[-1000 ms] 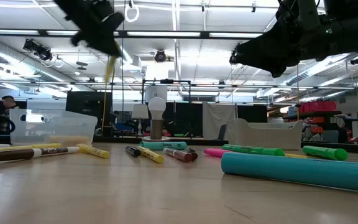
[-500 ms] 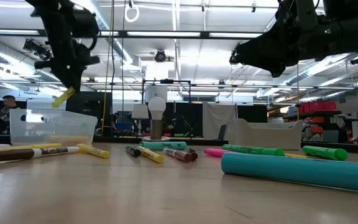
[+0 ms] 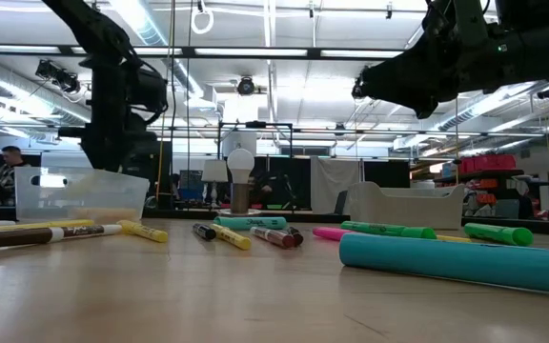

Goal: Pick & Place Markers
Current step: Put the light yellow highlighter into the transparent bin

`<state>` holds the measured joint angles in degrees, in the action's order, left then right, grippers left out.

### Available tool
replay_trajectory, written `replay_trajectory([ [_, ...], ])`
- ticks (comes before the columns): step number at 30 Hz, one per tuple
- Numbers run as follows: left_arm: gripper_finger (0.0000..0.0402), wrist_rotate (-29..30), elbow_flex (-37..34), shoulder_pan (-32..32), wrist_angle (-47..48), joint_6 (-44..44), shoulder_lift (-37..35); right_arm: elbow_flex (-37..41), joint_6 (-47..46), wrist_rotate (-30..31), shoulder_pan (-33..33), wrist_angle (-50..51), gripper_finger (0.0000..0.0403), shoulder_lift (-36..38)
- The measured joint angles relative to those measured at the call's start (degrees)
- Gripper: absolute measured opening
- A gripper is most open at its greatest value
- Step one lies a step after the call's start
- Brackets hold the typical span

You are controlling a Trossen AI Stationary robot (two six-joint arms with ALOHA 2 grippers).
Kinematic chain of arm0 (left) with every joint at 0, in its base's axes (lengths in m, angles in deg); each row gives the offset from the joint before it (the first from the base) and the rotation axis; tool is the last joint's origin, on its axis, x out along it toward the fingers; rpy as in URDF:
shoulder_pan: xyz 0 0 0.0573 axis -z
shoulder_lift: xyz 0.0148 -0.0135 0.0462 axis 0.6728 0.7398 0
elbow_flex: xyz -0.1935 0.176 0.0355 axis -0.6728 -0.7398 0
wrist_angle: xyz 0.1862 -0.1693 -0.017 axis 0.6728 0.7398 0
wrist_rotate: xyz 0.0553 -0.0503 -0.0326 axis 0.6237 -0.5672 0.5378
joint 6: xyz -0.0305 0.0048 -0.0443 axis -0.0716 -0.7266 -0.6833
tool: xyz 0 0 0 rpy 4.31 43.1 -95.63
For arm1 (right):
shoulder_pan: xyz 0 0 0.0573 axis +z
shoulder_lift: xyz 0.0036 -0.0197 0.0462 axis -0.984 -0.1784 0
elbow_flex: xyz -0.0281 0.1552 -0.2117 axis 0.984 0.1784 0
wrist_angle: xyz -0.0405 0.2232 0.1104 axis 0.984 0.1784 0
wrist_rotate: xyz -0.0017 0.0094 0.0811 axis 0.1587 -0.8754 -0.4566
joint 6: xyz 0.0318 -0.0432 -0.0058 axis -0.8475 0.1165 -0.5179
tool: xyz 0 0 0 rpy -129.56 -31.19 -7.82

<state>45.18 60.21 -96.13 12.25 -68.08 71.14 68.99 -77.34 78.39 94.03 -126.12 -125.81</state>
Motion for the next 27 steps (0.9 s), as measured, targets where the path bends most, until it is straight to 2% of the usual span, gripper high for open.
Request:
replay_trajectory([
  [10,0.0091,1.12,0.00,0.00,0.03,-0.03,5.41,0.00,-0.64,-0.03,0.00,1.30,0.0162,0.00],
  [27,0.0094,1.45,-0.07,0.00,-0.20,0.28,9.31,0.02,-1.55,-0.03,0.00,2.21,0.0162,0.00],
])
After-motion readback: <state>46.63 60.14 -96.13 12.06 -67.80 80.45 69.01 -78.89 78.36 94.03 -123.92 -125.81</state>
